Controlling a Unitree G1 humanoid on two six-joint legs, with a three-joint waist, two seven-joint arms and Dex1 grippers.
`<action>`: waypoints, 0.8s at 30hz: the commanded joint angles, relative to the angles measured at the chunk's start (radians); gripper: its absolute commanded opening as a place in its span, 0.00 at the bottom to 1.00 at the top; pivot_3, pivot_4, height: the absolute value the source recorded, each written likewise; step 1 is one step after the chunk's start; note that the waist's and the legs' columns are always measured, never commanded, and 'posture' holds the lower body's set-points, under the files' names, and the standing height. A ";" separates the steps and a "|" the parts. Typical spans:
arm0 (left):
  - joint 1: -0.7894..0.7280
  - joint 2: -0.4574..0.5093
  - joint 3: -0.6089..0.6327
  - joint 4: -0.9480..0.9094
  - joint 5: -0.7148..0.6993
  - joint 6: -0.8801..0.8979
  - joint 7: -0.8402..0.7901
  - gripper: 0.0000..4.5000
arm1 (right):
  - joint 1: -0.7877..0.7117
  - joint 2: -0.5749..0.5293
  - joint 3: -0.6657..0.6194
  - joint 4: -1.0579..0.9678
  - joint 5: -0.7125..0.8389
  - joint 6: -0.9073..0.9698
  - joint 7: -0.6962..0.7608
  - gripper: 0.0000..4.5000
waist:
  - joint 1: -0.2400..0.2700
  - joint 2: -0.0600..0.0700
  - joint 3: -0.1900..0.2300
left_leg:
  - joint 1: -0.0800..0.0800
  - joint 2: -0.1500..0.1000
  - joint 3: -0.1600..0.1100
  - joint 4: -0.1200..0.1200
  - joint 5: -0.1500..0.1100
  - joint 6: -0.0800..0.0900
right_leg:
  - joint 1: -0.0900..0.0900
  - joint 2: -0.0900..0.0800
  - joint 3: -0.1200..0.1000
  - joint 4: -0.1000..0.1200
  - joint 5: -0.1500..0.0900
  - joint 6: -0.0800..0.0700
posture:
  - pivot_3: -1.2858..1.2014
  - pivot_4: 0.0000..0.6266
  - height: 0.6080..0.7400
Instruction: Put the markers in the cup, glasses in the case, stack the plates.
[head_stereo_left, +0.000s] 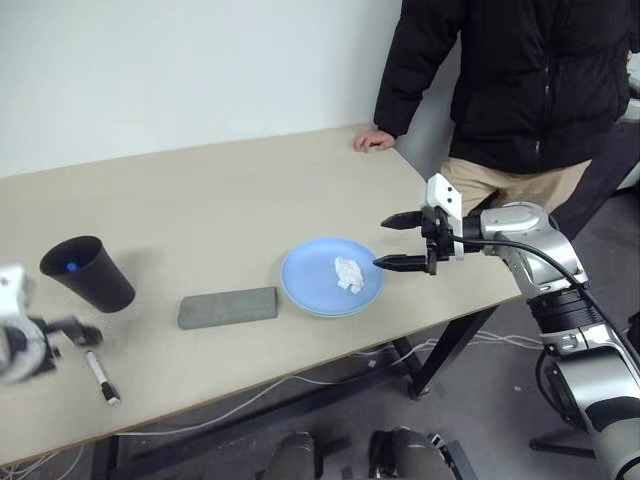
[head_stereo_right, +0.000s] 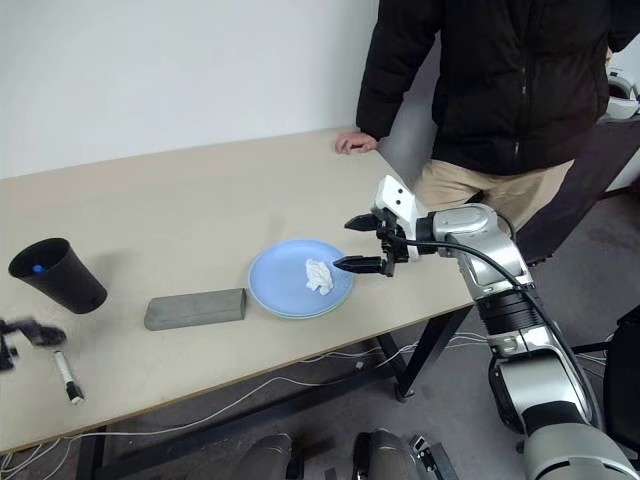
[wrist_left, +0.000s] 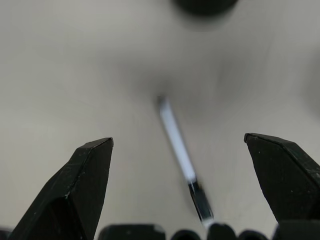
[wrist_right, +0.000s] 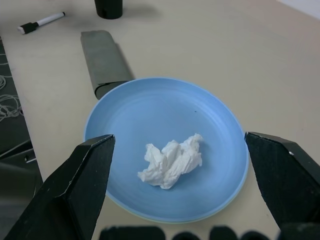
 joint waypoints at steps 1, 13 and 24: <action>0.038 -0.009 0.041 -0.092 -0.043 -0.107 0.085 0.99 | -0.027 0.003 -0.013 -0.009 0.006 -0.016 0.009 1.00 | 0.007 0.000 0.000 | 0.000 -0.001 -0.001 0.000 0.000 0.000 | 0.001 0.001 -0.001 -0.001 0.000 0.000 | 0.52 0.00 0.71; 0.009 -0.032 -0.050 -0.108 -0.043 -0.193 0.165 0.99 | -0.024 0.016 -0.010 -0.025 0.005 -0.003 0.010 1.00 | 0.010 0.002 0.000 | -0.003 0.000 -0.001 0.006 0.000 0.000 | 0.002 0.002 -0.012 -0.006 0.000 0.000 | 0.52 0.00 0.71; -0.005 -0.048 -0.112 -0.039 -0.043 -0.214 0.188 0.99 | -0.016 0.006 -0.018 -0.043 0.009 0.005 0.003 1.00 | 0.010 0.002 0.000 | -0.003 0.000 -0.001 0.006 0.000 0.000 | 0.001 0.003 -0.012 -0.005 0.000 0.000 | 0.52 0.00 0.71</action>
